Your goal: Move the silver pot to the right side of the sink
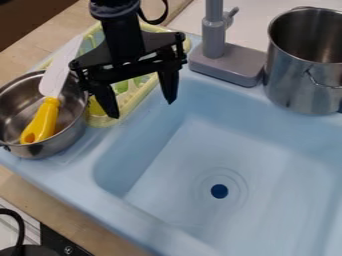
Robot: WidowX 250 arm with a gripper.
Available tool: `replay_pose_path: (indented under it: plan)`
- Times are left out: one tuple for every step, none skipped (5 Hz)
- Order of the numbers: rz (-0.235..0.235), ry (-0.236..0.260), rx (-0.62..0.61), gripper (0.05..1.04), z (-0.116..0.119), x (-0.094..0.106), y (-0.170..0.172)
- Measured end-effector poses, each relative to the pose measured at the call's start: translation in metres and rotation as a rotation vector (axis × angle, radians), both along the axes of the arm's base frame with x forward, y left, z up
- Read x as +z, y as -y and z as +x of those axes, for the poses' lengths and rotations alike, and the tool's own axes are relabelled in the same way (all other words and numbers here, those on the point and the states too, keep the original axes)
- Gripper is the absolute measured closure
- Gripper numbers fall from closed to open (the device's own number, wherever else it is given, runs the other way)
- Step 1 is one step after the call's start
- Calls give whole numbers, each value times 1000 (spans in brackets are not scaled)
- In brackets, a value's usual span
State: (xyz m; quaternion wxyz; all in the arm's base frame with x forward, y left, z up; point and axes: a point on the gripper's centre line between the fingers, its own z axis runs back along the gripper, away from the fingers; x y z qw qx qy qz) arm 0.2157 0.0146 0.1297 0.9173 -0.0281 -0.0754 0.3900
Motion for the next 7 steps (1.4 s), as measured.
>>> replay_pose_path:
  plan:
    - [-16,7,-39,88,0,6,9]
    - [-20,15,-72,88,-5,18,14]
    - [-35,25,-101,88,-10,37,12]
    - [24,-70,-104,88,-24,46,-3]
    - [55,-99,-76,88,-40,46,-17]
    - [64,-109,-85,88,-48,34,-24]
    - [80,-102,-122,88,-49,19,-25]
